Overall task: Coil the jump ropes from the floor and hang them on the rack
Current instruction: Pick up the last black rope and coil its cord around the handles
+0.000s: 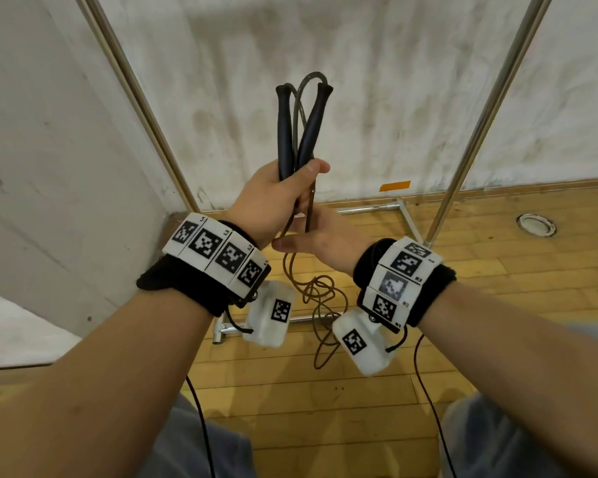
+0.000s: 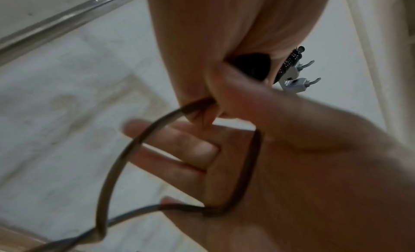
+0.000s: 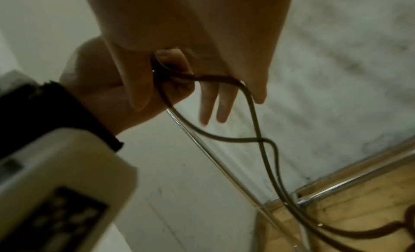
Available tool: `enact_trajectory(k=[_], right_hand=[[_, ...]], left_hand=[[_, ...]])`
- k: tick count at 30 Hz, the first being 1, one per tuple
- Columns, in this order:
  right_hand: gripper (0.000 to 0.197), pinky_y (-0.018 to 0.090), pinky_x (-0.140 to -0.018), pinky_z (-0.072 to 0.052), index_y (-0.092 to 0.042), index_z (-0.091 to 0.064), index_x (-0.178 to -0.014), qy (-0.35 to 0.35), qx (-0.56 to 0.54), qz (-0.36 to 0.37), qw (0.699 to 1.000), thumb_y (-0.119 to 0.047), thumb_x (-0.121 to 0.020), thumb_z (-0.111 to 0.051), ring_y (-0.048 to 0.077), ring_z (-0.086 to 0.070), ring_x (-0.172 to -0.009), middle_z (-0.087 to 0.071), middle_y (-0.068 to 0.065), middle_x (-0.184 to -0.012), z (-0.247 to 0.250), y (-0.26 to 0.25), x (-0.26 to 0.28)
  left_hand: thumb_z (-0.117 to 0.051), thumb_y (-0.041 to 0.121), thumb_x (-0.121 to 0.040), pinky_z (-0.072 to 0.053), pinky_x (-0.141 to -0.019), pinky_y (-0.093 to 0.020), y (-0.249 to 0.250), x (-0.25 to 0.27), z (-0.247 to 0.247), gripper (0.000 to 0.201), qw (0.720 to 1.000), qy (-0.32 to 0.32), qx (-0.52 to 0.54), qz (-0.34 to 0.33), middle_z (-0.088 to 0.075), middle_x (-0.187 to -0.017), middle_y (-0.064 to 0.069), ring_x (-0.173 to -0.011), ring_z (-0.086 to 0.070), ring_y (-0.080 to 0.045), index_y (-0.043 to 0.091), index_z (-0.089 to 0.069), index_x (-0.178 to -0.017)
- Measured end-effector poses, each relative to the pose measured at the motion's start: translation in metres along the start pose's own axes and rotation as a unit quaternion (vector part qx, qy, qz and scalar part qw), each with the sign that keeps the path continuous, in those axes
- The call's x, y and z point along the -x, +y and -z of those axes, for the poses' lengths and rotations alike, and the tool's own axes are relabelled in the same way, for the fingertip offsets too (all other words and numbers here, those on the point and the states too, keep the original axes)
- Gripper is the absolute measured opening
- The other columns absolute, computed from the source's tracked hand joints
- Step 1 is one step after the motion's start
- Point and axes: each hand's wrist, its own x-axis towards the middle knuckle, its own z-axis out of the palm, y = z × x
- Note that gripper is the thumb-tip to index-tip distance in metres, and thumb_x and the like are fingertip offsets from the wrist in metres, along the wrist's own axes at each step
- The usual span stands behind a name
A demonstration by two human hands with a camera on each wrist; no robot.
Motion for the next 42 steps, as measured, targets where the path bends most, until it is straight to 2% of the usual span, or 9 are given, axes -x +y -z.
enact_trajectory(k=[4, 9, 16, 19, 22, 25, 28, 33, 42], right_hand=[[0.014, 0.037, -0.065, -0.046, -0.023, -0.053, -0.077, 0.036, 0.039, 0.016, 0.998, -0.024, -0.091, -0.055, 0.017, -0.054, -0.054, -0.054, -0.006, -0.052, -0.007, -0.005, 0.006], [0.035, 0.013, -0.044, -0.027, -0.021, -0.052, -0.066, 0.134, 0.125, 0.072, 0.981, -0.038, -0.096, -0.044, 0.001, -0.036, -0.04, -0.04, -0.014, -0.043, 0.008, 0.002, 0.007], [0.048, 0.027, -0.05, -0.026, -0.025, -0.033, -0.058, 0.237, 0.207, -0.008, 0.949, -0.056, -0.095, -0.028, 0.01, -0.034, -0.048, -0.035, -0.01, -0.053, 0.038, 0.029, 0.006], [0.055, 0.026, -0.05, -0.031, -0.024, -0.034, -0.052, 0.206, 0.2, -0.095, 0.953, -0.07, -0.08, -0.045, 0.009, -0.034, -0.041, -0.034, -0.012, -0.04, 0.053, 0.039, 0.008], [0.043, 0.029, -0.068, -0.045, -0.022, -0.062, -0.086, 0.146, 0.121, -0.087, 0.978, -0.06, -0.067, -0.067, 0.006, -0.063, -0.063, -0.067, -0.012, -0.066, 0.055, 0.036, 0.005], [0.068, 0.04, -0.088, -0.049, -0.013, -0.049, -0.125, 0.129, -0.125, -0.049, 0.983, -0.033, -0.066, -0.077, 0.018, -0.069, -0.081, -0.071, 0.0, -0.092, 0.05, 0.023, -0.003], [0.063, 0.034, -0.071, -0.053, -0.009, -0.048, -0.128, 0.166, -0.255, -0.035, 0.952, -0.025, -0.074, -0.075, 0.019, -0.062, -0.065, -0.067, 0.001, -0.074, 0.052, 0.014, -0.006], [0.016, 0.028, -0.052, -0.048, -0.012, -0.061, -0.091, 0.179, -0.083, 0.0, 0.98, -0.028, -0.09, -0.06, 0.011, -0.042, -0.044, -0.046, -0.006, -0.054, 0.053, 0.009, 0.0], [0.018, 0.021, -0.043, -0.028, -0.003, -0.067, -0.09, 0.157, -0.05, 0.02, 0.986, -0.02, -0.089, -0.061, 0.008, -0.029, -0.044, -0.036, -0.008, -0.052, 0.078, -0.006, 0.006]], left_hand=[[-0.053, 0.03, -0.095, -0.041, -0.047, -0.021, -0.001, -0.007, 0.001, 0.018, 0.996, 0.089, 0.002, -0.011, -0.043, -0.045, 0.01, -0.045, -0.044, -0.01, 0.017, -0.063, -0.088], [-0.047, 0.046, -0.096, -0.044, -0.05, -0.028, -0.014, -0.015, 0.014, 0.037, 0.988, 0.147, -0.025, 0.034, -0.053, -0.049, 0.006, -0.05, -0.057, -0.016, 0.013, -0.059, -0.083], [-0.048, 0.049, -0.094, -0.041, -0.052, -0.029, -0.024, -0.014, 0.021, 0.036, 0.985, 0.121, -0.114, 0.042, -0.048, -0.055, 0.009, -0.046, -0.046, -0.012, 0.018, -0.053, -0.076], [-0.045, 0.049, -0.095, -0.042, -0.058, -0.03, -0.022, -0.012, 0.024, 0.031, 0.977, 0.087, -0.194, 0.021, -0.052, -0.065, 0.006, -0.057, -0.05, -0.013, 0.02, -0.055, -0.088], [-0.039, 0.049, -0.097, -0.036, -0.051, -0.025, -0.021, -0.007, 0.021, 0.028, 0.939, 0.046, -0.338, -0.031, -0.055, -0.068, 0.006, -0.06, -0.052, -0.009, 0.026, -0.052, -0.091], [-0.037, 0.046, -0.098, -0.032, -0.048, -0.025, -0.022, -0.005, 0.015, 0.029, 0.915, -0.005, -0.4, -0.048, -0.053, -0.065, 0.006, -0.057, -0.051, -0.01, 0.022, -0.053, -0.093], [-0.038, 0.041, -0.099, -0.036, -0.053, -0.028, -0.025, -0.005, 0.015, 0.02, 0.891, -0.057, -0.449, -0.049, -0.052, -0.069, 0.006, -0.061, -0.051, -0.01, 0.024, -0.048, -0.097], [-0.041, 0.035, -0.099, -0.04, -0.057, -0.03, -0.03, -0.004, 0.024, 0.016, 0.871, -0.104, -0.48, -0.01, -0.052, -0.073, 0.005, -0.065, -0.052, -0.012, 0.022, -0.048, -0.101], [-0.053, 0.042, -0.093, -0.036, -0.052, -0.027, -0.03, 0.003, 0.022, 0.025, 0.876, -0.065, -0.472, -0.073, -0.05, -0.069, 0.01, -0.063, -0.051, -0.008, 0.025, -0.046, -0.11]])
